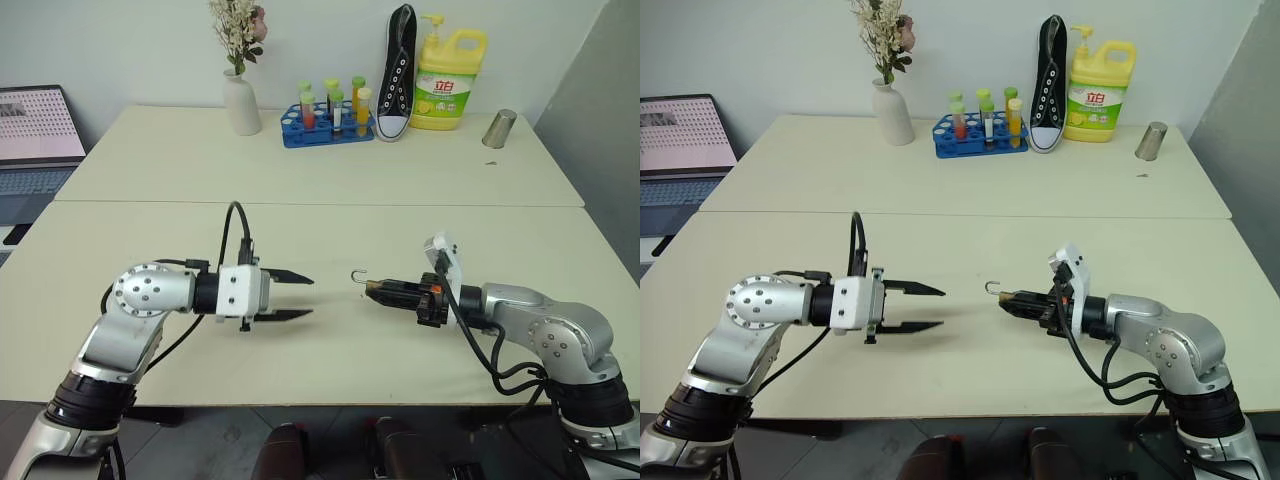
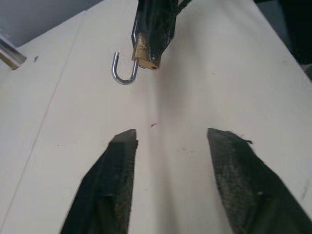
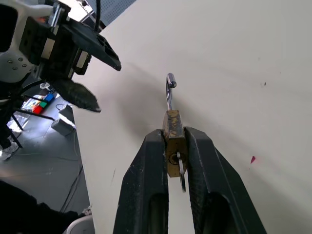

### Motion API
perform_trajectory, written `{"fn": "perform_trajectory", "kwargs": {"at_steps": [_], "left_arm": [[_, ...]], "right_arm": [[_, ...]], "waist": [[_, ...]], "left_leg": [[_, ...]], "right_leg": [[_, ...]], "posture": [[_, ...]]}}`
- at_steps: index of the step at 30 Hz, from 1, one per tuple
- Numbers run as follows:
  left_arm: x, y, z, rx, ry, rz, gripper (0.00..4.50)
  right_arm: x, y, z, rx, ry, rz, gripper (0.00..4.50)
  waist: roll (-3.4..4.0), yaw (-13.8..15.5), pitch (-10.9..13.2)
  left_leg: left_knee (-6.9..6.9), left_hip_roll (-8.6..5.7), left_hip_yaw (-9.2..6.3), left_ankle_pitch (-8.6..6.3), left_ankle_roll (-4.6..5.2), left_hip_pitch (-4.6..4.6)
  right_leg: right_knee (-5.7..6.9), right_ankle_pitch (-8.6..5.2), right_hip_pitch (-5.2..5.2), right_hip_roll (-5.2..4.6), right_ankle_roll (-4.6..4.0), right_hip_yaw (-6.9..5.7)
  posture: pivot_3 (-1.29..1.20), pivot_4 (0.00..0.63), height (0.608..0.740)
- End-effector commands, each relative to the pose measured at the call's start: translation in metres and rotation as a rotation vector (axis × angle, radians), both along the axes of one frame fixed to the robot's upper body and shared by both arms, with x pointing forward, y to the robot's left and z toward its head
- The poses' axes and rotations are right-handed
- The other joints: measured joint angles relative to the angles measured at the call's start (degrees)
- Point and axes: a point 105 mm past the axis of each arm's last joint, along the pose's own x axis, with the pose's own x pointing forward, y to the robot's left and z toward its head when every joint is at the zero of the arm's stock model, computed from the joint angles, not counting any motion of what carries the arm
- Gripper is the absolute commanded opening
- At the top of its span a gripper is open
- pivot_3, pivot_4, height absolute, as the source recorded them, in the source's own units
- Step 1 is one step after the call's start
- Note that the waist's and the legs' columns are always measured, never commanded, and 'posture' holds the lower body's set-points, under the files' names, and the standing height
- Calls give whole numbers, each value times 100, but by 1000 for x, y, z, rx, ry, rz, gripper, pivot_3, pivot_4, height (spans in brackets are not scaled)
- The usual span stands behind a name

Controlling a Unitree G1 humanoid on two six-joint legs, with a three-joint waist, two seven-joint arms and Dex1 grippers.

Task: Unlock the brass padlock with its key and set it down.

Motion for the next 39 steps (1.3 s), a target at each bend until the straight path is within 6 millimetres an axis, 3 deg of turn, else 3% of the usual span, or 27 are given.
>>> {"fn": "perform_trajectory", "kwargs": {"at_steps": [1, 4, 14, 20, 24, 26, 34, 39], "left_arm": [[-6, -5, 7, -25, -47, -28, 3487], [-10, -6, 4, -28, -24, -25, 4446], [-14, -11, -3, -6, -29, -48, 4500], [-15, -16, -7, -15, 10, -46, 4500], [-14, -18, -9, -27, 37, -32, 4500], [-7, -17, -8, -61, 90, 34, 4500], [-2, -11, -7, -24, 215, 114, 4500], [-11, -8, -8, 10, 258, 64, 4500]], "right_arm": [[1, 3, 0, 13, 57, -13, 174], [4, 6, -14, -4, 143, -34, 174], [19, 14, -39, -87, 267, -56, 174], [28, -3, -36, -178, 189, -86, 2258], [29, -12, -25, -166, 167, -97, 3668], [27, -25, -20, -227, 76, -104, 4392], [5, -44, 13, -358, -303, -61, 4479], [-35, -36, 25, -310, -383, 94, 4479]], "waist": [[0, -3, 0], [0, -11, 0], [3, -22, 1], [3, -16, 2], [2, -17, 1], [8, -8, 5], [9, -33, 7], [10, -17, 8]], "left_leg": [[0, 1, 0, 0, 0, 1], [0, 2, 0, 0, 0, 1], [0, 1, 1, 0, 0, 2], [-1, 1, 0, 0, 0, 0], [0, 1, -1, 0, 1, 1], [0, 2, -1, 0, 0, 2], [-3, 5, -4, -1, 1, -1], [-3, 6, -4, 0, 0, 1]], "right_leg": [[1, 0, 0, 0, 0, 0], [2, 0, 0, 2, 1, 0], [3, 0, -1, 13, 1, 0], [1, 0, -2, 23, 1, 0], [2, 0, -1, 23, 2, -1], [2, 0, -1, 24, 2, 0], [-2, -1, -4, 29, 3, -2], [-1, -1, -3, 30, 3, -2]], "posture": [[0, 150, 740], [0, 150, 740], [0, 150, 740], [0, 150, 740], [0, 150, 740], [0, 150, 740], [0, 150, 740], [0, 150, 740]]}}
